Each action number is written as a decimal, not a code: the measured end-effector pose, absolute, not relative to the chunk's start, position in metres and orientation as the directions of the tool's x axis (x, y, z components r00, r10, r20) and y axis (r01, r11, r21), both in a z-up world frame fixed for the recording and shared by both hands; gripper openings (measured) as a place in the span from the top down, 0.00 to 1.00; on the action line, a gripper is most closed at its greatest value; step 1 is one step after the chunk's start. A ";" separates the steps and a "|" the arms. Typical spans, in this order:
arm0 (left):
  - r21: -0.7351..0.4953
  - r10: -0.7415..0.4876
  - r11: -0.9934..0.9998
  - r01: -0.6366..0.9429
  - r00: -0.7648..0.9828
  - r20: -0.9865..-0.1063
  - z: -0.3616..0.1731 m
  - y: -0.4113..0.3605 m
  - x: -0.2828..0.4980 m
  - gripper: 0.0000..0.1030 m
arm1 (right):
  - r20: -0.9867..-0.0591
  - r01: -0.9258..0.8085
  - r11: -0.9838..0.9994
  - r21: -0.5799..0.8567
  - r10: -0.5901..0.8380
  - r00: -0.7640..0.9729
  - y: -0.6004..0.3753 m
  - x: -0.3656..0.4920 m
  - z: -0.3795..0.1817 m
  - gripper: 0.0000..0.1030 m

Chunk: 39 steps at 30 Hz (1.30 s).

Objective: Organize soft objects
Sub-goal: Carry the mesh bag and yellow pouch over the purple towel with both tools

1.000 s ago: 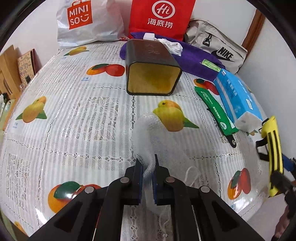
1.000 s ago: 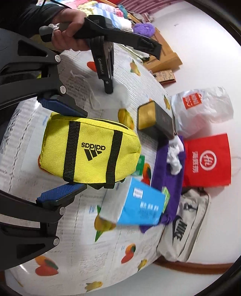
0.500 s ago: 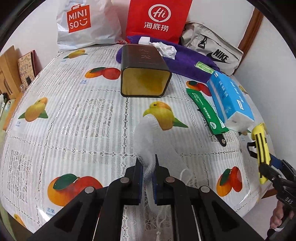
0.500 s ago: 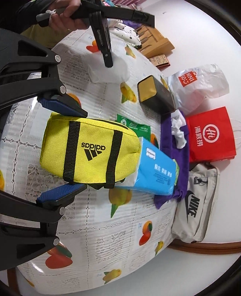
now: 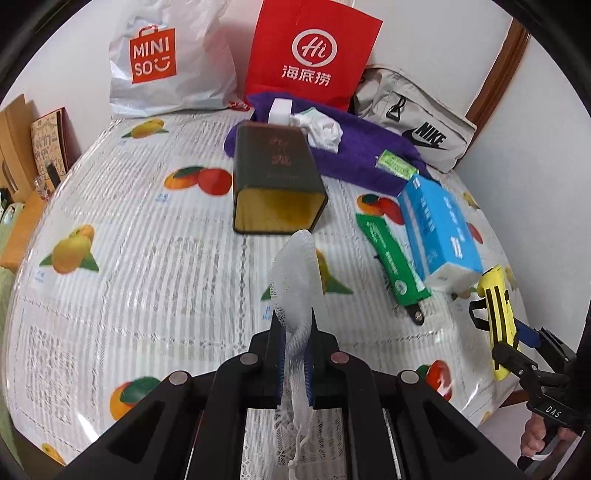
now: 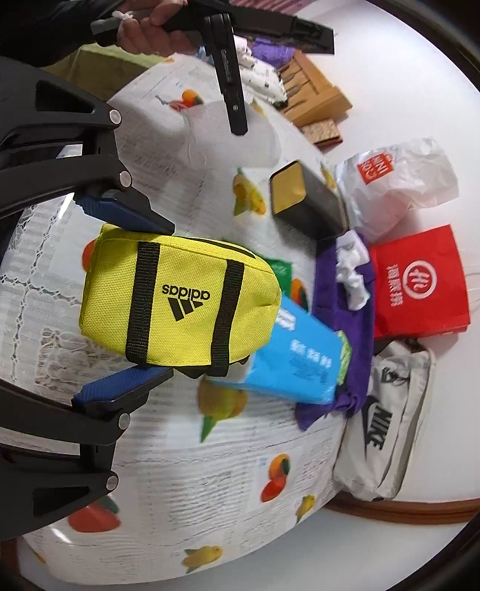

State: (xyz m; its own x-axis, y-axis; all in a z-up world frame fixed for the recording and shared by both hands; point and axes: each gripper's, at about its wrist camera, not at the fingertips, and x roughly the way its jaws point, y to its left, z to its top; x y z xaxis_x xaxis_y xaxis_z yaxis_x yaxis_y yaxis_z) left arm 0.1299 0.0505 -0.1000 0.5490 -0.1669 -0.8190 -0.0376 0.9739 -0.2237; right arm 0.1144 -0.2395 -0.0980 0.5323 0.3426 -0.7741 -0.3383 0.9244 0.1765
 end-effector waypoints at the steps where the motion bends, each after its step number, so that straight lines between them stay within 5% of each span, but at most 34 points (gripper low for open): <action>1: -0.220 -0.165 0.975 -0.034 0.551 -0.818 -0.096 0.051 0.132 0.91 | -0.768 -0.342 0.921 0.185 0.353 0.534 -0.241 0.117 -0.095 0.34; 23: -0.179 -0.157 0.984 0.023 0.596 -0.788 -0.033 0.038 0.259 0.91 | -0.714 -0.308 0.938 0.160 0.325 0.620 -0.247 0.256 -0.034 0.33; 39: -0.214 -0.212 0.975 0.061 0.556 -0.804 -0.042 0.025 0.364 0.91 | -0.742 -0.292 0.951 0.106 0.271 0.613 -0.243 0.363 -0.053 0.33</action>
State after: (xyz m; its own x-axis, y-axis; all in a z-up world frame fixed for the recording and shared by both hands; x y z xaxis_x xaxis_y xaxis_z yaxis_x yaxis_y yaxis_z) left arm 0.3641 0.0251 -0.0420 0.5556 -0.2117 -0.8040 0.0611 0.9748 -0.2144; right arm 0.3634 -0.2425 -0.0535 0.6127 0.2709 -0.7425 -0.2918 0.9506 0.1061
